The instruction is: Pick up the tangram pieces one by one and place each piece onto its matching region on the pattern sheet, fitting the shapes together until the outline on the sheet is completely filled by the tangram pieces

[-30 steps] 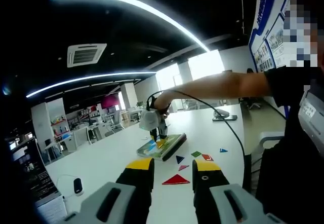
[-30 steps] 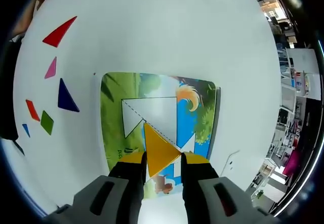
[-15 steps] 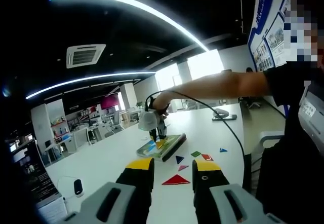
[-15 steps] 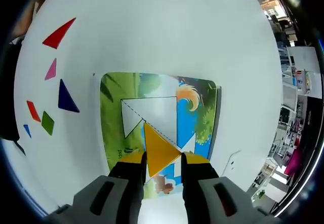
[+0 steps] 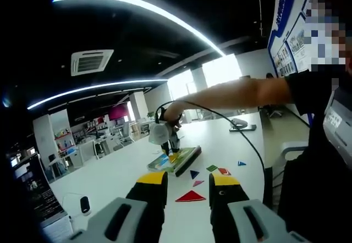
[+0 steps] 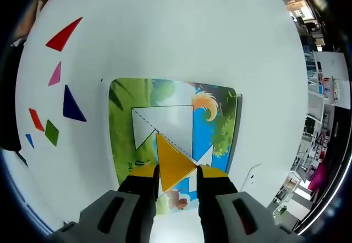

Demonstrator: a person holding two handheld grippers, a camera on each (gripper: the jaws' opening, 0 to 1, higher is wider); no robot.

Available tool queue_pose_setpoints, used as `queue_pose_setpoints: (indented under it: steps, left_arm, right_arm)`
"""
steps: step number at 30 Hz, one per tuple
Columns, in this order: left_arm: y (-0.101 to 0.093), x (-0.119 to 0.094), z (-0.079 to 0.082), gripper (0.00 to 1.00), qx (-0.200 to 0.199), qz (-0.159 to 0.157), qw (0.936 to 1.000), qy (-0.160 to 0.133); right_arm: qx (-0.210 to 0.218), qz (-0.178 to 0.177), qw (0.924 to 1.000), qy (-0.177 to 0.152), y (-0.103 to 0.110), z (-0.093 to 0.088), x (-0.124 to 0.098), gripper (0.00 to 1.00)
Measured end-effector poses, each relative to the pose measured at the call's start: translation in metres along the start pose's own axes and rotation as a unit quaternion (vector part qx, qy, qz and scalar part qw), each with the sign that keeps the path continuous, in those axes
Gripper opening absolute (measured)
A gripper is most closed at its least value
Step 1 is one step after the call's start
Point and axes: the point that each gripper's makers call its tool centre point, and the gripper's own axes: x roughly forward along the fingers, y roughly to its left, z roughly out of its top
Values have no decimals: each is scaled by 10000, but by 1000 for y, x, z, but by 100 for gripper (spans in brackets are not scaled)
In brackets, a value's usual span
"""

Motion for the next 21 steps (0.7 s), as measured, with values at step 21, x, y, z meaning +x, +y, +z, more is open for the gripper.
queue_pose_setpoints:
  steps: [21]
  left_arm:
    - [0, 1, 0, 32, 23, -21, 10000, 8]
  right_arm:
    - [-40, -378, 9993, -68, -8, 0, -4, 41]
